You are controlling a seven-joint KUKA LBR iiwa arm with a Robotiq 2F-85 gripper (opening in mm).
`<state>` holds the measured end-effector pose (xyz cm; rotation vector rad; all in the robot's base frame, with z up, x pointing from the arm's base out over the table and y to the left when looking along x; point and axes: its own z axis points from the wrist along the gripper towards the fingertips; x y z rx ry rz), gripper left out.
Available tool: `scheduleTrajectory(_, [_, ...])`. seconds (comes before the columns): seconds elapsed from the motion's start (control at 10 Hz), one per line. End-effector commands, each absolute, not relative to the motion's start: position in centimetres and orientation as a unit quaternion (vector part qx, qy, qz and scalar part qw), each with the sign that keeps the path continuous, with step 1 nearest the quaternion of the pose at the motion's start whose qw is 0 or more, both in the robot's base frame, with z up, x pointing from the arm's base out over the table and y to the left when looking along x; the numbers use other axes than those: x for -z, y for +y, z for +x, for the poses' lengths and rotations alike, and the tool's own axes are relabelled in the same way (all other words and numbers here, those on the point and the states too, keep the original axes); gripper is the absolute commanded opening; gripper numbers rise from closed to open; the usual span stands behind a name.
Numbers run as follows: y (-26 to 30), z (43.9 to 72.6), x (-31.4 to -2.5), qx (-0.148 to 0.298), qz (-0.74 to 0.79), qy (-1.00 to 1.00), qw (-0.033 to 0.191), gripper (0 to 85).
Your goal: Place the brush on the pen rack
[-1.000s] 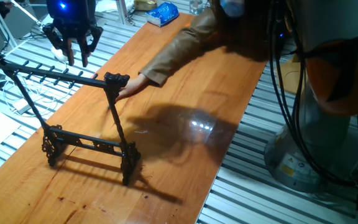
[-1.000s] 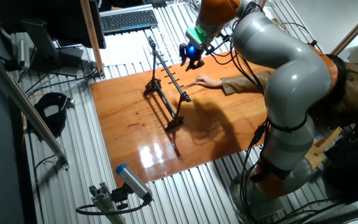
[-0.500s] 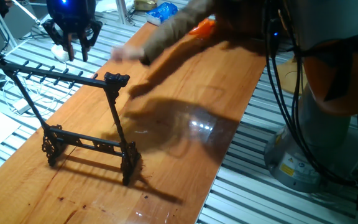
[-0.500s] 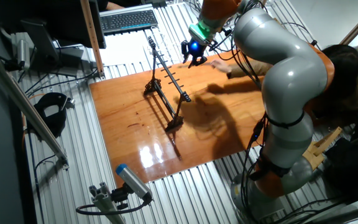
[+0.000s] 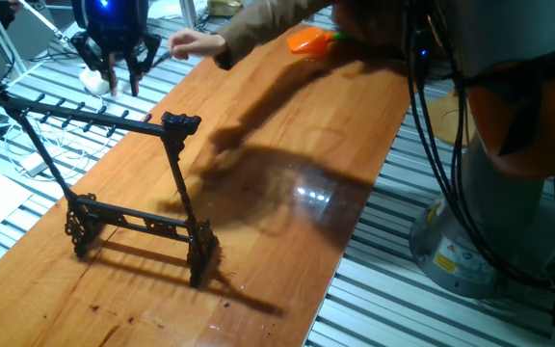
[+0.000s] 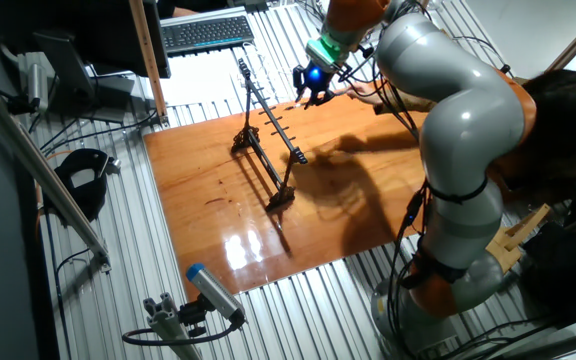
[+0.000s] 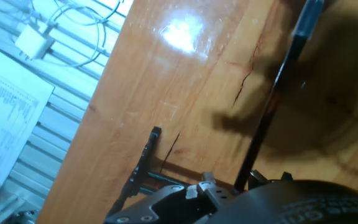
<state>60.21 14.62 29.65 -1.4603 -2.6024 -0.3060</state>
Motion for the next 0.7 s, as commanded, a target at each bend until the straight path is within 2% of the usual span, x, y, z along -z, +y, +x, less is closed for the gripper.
scheduleTrajectory(0.0, [14.52,60.31,-29.61,0.104,-0.482,-0.867,0.076,17.0])
scheduleTrajectory(0.1, [14.52,60.35,-29.56,0.105,-0.478,-0.868,0.084,17.0])
scheduleTrajectory(0.2, [14.58,60.33,-29.51,0.113,-0.474,-0.868,0.089,0.0])
scheduleTrajectory(0.6, [15.15,60.37,-29.28,0.114,-0.465,-0.872,0.106,0.0])
